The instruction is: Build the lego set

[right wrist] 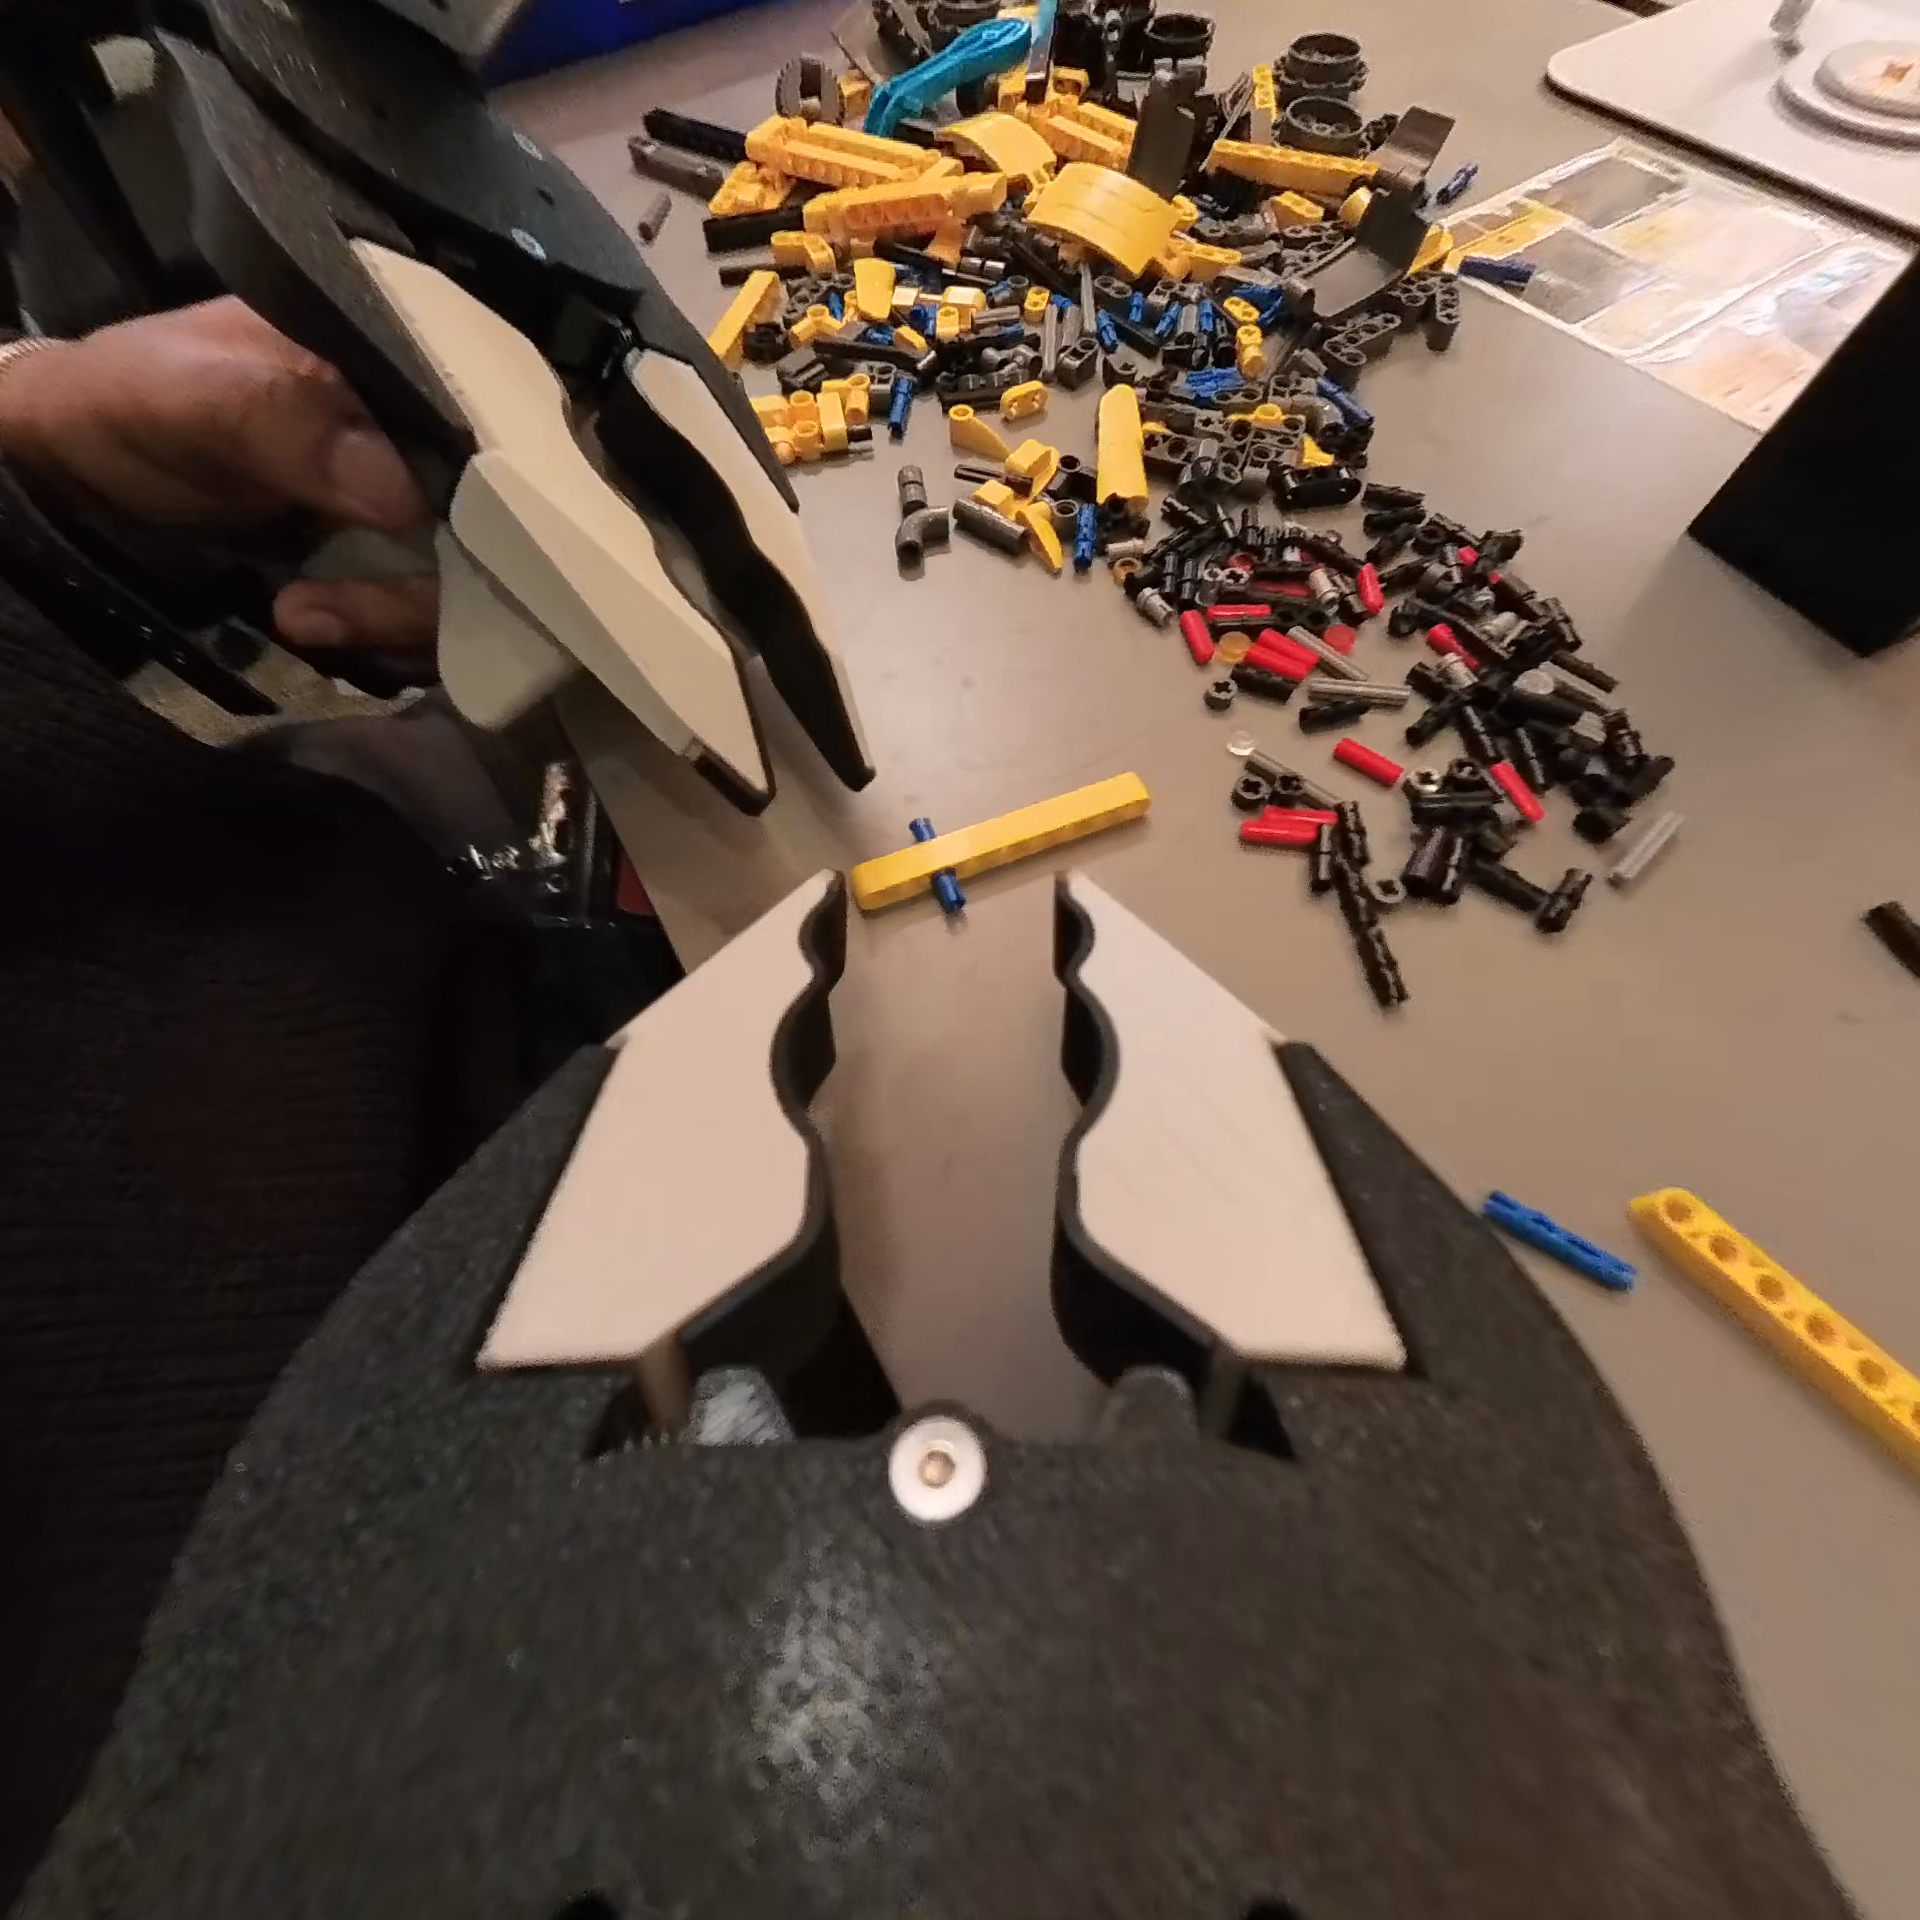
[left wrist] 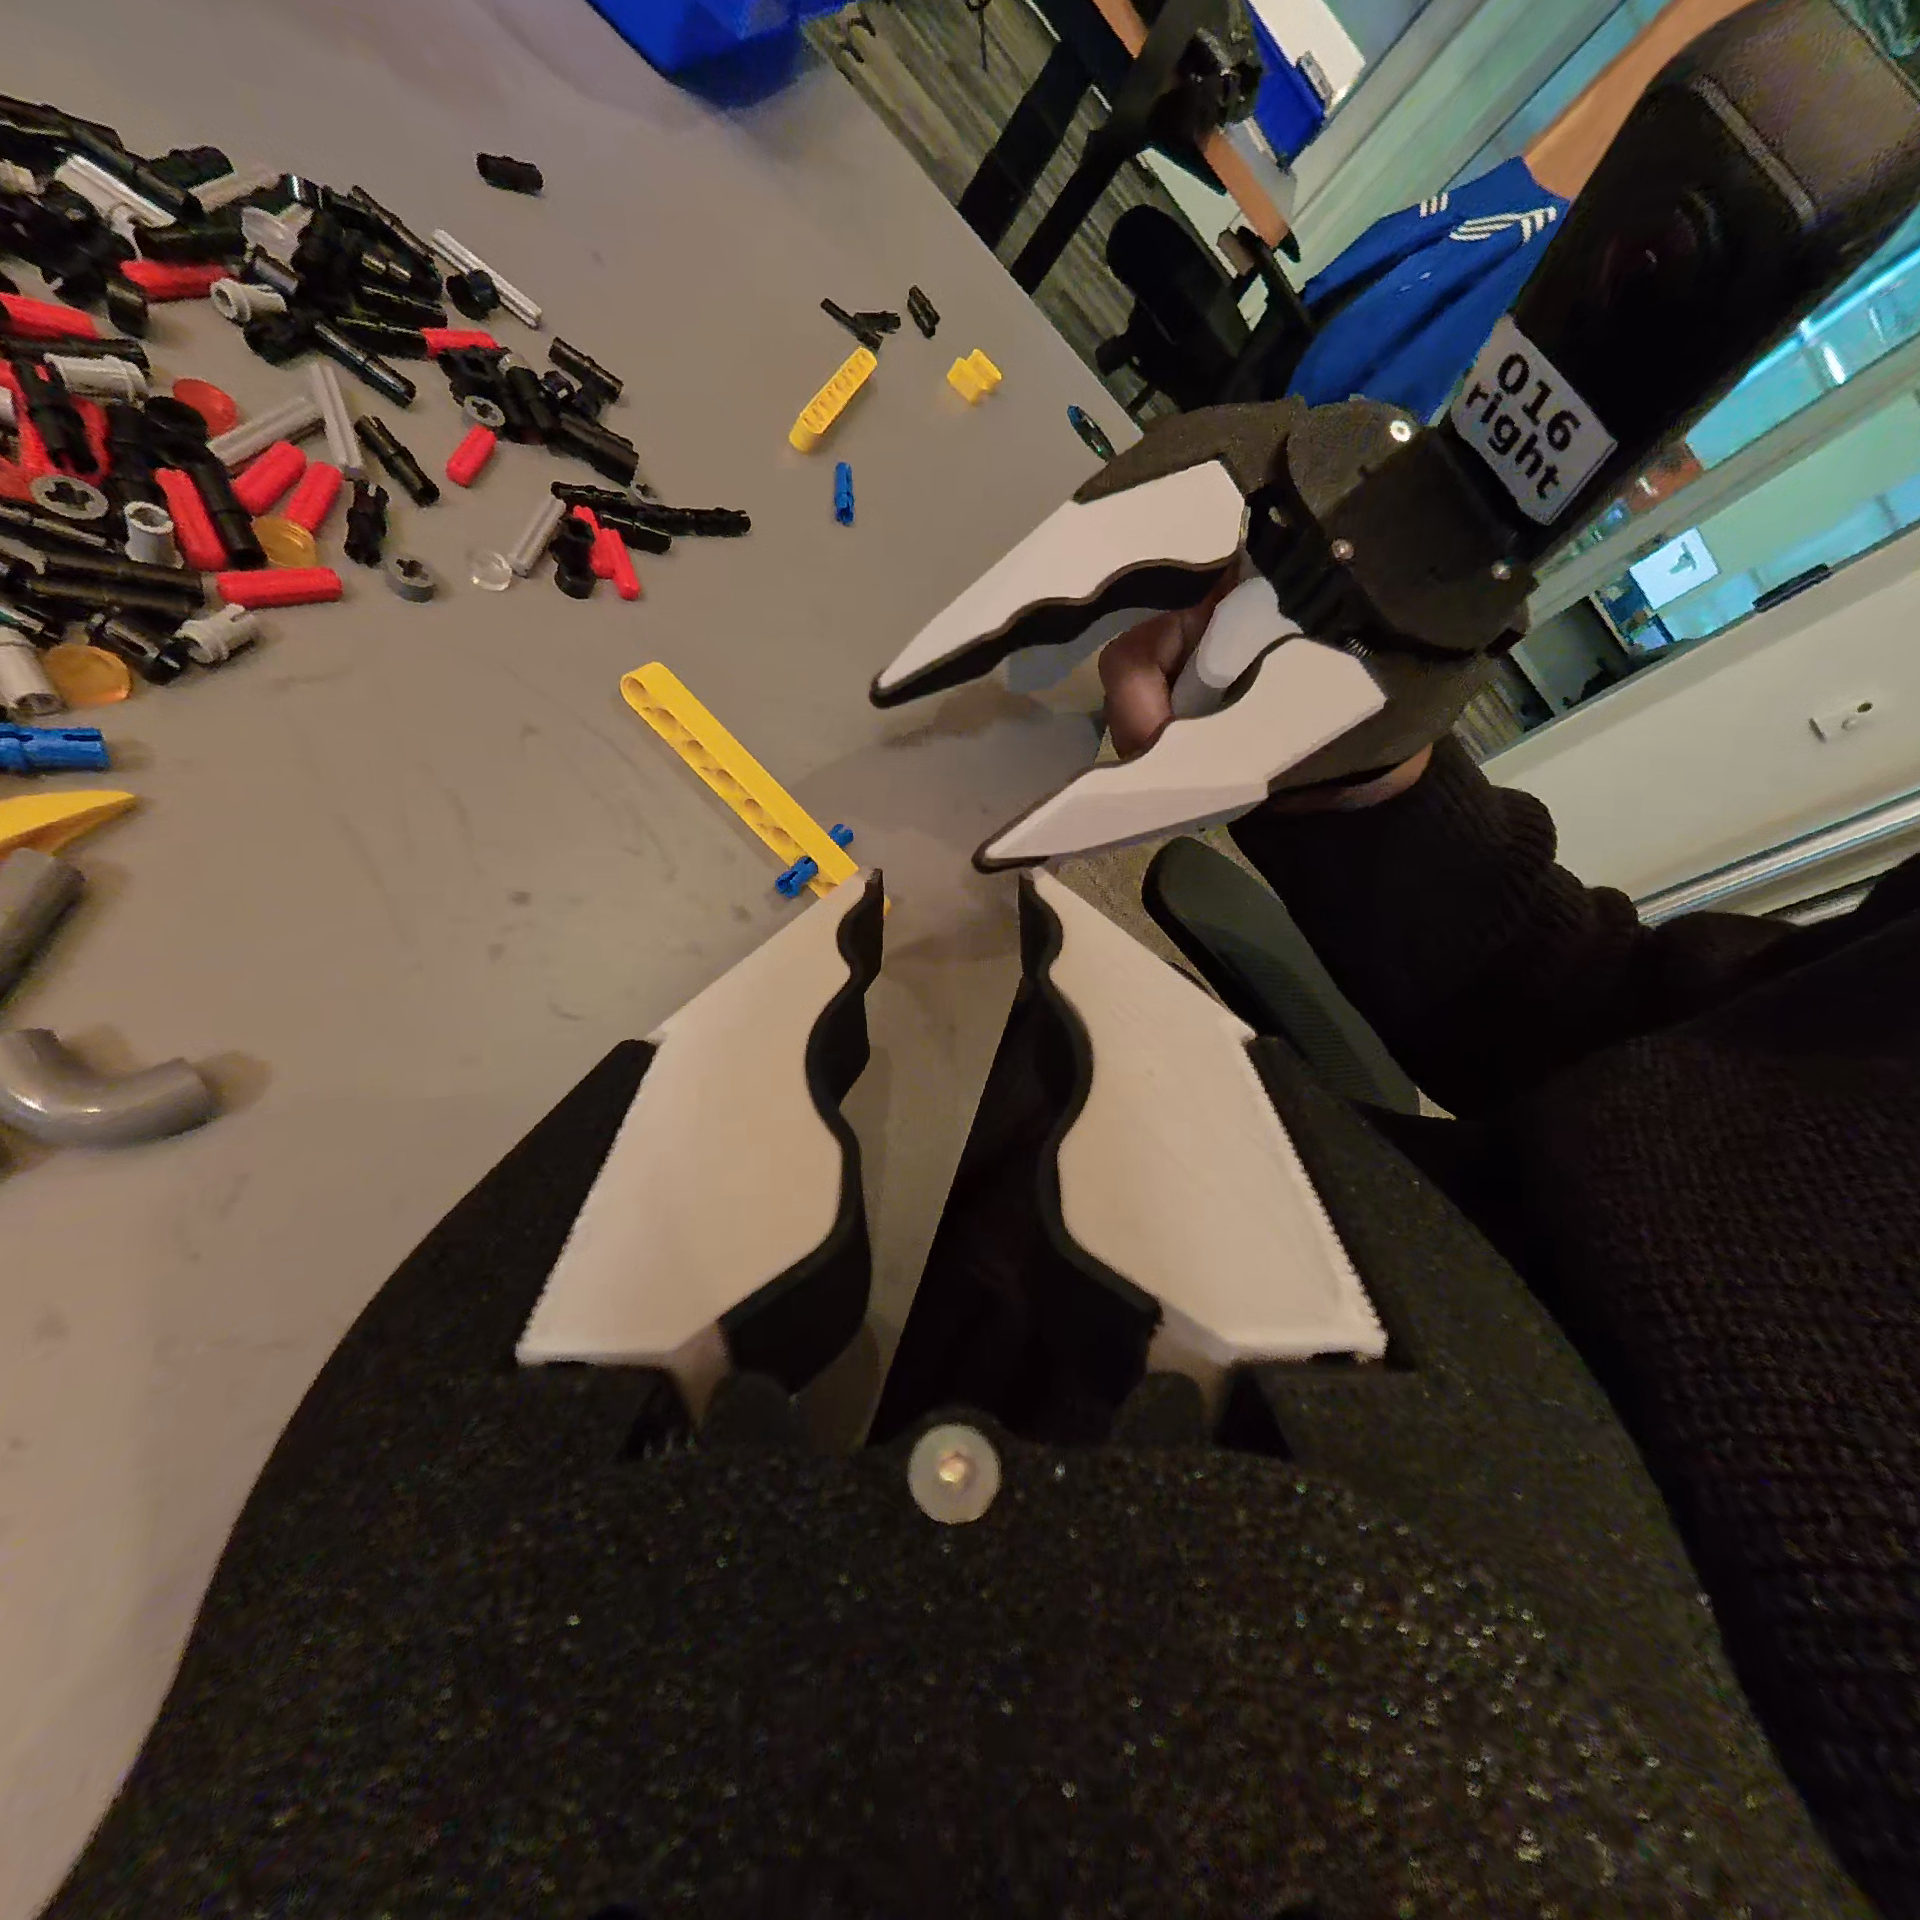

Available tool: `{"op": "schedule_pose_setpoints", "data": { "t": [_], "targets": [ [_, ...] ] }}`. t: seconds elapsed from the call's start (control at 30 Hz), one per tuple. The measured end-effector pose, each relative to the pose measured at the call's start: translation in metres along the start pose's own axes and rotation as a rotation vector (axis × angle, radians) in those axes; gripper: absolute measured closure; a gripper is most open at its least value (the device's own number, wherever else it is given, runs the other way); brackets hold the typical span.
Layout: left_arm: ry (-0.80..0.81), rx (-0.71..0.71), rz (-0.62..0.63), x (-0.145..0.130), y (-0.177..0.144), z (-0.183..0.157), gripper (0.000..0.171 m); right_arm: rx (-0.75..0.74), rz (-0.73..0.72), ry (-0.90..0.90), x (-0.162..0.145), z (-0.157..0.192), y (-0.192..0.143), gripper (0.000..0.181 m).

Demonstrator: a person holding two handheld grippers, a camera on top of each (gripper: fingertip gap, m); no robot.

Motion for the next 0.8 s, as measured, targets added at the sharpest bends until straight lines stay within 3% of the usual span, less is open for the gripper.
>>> {"op": "schedule_pose_setpoints", "data": {
  "t": [0.63, 0.8],
  "targets": [
    [0.03, 0.051, 0.023, -0.003, 0.004, 0.003, 0.146, -0.007, 0.072, 0.01, -0.011, -0.001, 0.009, 0.149],
    [0.029, 0.051, 0.01, -0.002, 0.003, 0.003, 0.146, -0.144, 0.014, 0.089, -0.007, -0.027, -0.01, 0.149]
  ]
}}
Point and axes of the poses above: each gripper's, where its closed fingertips meet, y out along the fingers, x out of its top, z = x × y across the jaws, the point moved 3 cm from there along -y, back along the fingers, and after that the axes turned 1 degree about x, right-handed, at the moved point
